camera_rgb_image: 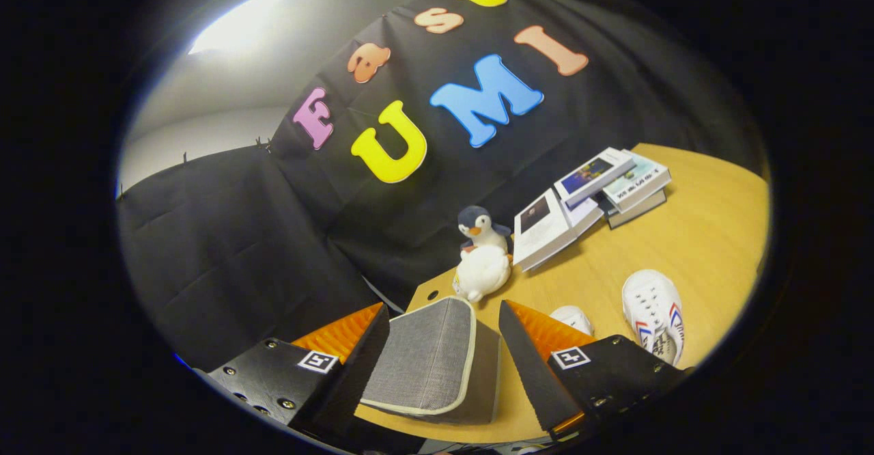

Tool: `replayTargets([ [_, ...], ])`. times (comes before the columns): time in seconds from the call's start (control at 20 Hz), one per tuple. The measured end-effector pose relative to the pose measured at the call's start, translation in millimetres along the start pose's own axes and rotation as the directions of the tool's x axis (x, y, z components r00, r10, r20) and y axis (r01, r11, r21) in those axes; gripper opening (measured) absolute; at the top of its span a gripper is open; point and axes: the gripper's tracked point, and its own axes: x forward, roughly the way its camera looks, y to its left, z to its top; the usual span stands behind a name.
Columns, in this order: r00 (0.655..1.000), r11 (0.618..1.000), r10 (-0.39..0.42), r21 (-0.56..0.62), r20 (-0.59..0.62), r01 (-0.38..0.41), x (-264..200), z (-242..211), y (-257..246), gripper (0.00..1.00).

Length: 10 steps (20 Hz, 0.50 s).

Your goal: Open the storage box then place both shoes into the box .Put the left shoe in first, then the right shoe, with the right side of both shoes facing outward in a uniform manner.

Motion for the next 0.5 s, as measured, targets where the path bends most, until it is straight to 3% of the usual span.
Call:
replayTargets([
  [0.5,0.975,0.979,0.069,0.202,-0.213,-0.026,24.5,-82.9,-10.0,0.98],
])
